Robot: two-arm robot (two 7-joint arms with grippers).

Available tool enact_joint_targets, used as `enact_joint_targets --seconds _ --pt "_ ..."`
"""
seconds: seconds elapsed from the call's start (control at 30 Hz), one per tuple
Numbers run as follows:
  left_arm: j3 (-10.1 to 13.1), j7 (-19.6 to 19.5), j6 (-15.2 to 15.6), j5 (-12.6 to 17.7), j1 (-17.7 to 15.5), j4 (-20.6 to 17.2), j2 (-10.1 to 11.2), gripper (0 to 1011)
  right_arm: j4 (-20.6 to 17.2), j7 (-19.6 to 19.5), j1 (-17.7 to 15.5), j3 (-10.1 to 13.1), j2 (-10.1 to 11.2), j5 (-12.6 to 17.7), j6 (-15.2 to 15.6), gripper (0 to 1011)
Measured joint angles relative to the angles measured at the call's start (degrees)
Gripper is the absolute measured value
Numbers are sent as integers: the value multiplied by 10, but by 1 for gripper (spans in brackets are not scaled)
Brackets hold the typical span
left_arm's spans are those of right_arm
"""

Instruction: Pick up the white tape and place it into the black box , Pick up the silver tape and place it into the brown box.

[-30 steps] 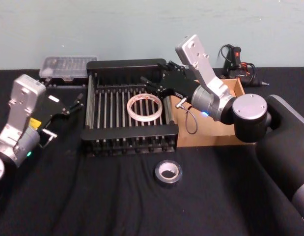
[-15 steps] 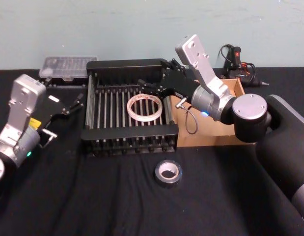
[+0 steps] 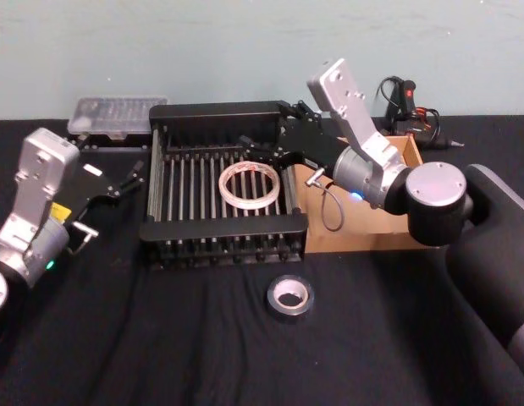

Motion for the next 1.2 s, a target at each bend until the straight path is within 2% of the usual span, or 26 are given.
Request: enact_joint_targets --seconds 0.13,0.3,0.37,0.63,0.67,0.77,0.8,1.0,1.03,1.1,1.2 --pt "0 0 0 0 0 0 0 1001 -24 4 -11 6 10 7 4 1002" --pt "0 0 0 0 0 0 0 1001 -86 13 -42 20 36 28 20 1002" --pt "0 0 0 0 0 0 0 1001 -95 13 -47 22 40 31 23 1002" --pt "0 0 0 0 0 0 0 1001 -212 9 -128 53 97 70 55 1002" --pt "0 0 0 0 0 0 0 1001 -212 9 -128 53 97 70 55 1002" --pt "0 0 0 0 0 0 0 1001 -258 2 -168 67 120 86 66 1002" --pt "0 0 0 0 0 0 0 1001 -258 2 -168 67 120 86 66 1002" --pt "0 0 0 0 0 0 0 1001 -331 -4 -234 88 157 112 79 1002" --pt "0 0 0 0 0 0 0 1001 -331 -4 -234 88 157 112 79 1002" --pt "0 0 0 0 0 0 0 1001 -355 -7 -259 93 170 121 87 1002" --pt "0 0 0 0 0 0 0 1001 -370 -10 -279 96 181 129 97 1002"
